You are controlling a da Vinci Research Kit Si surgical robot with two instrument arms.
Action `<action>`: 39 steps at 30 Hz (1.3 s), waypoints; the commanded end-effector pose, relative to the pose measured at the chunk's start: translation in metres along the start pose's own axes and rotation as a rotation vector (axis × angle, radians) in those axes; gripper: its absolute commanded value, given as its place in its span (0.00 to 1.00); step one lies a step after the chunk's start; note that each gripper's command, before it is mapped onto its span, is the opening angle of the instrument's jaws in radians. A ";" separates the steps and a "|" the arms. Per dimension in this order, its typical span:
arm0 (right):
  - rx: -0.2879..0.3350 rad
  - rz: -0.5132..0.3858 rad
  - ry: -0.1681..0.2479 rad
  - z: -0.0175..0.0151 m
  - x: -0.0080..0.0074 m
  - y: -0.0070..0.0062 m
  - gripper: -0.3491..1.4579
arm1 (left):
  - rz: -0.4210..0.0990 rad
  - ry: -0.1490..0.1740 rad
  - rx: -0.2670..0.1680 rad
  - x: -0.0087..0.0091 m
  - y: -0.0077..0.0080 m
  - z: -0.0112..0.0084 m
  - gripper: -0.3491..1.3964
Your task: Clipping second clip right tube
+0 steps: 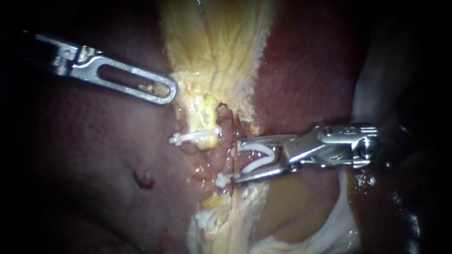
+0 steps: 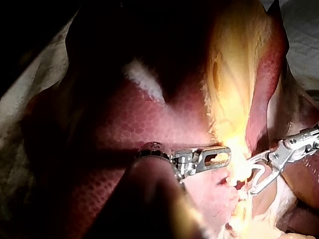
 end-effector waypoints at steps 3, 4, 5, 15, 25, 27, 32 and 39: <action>0.012 0.020 0.024 0.0007 0.0001 0.0002 0.47 | 0.000 0.000 0.000 0.0000 0.0000 0.0001 0.00; 0.017 0.025 0.032 0.0009 0.0002 0.0002 0.47 | 0.000 0.000 0.000 0.0000 0.0000 0.0001 0.00; 0.022 0.030 0.040 0.0010 0.0003 0.0003 0.47 | 0.000 0.000 0.000 0.0000 0.0000 0.0001 0.00; 0.089 0.084 0.081 0.0012 0.0004 0.0001 0.47 | 0.000 -0.001 0.000 0.0000 0.0000 0.0001 0.00; 0.119 0.118 0.124 0.0011 0.0007 -0.0008 0.47 | 0.000 -0.001 -0.001 0.0000 0.0002 0.0002 0.00; 0.133 0.120 0.125 0.0011 0.0008 -0.0011 0.47 | 0.001 -0.001 -0.001 0.0000 0.0003 0.0002 0.00; 0.177 0.132 0.136 0.0011 0.0013 -0.0023 0.47 | 0.000 -0.001 -0.001 0.0000 0.0003 0.0003 0.00; 0.201 0.140 0.162 0.0010 0.0027 -0.0040 0.47 | 0.000 -0.001 -0.001 -0.0001 0.0006 0.0003 0.00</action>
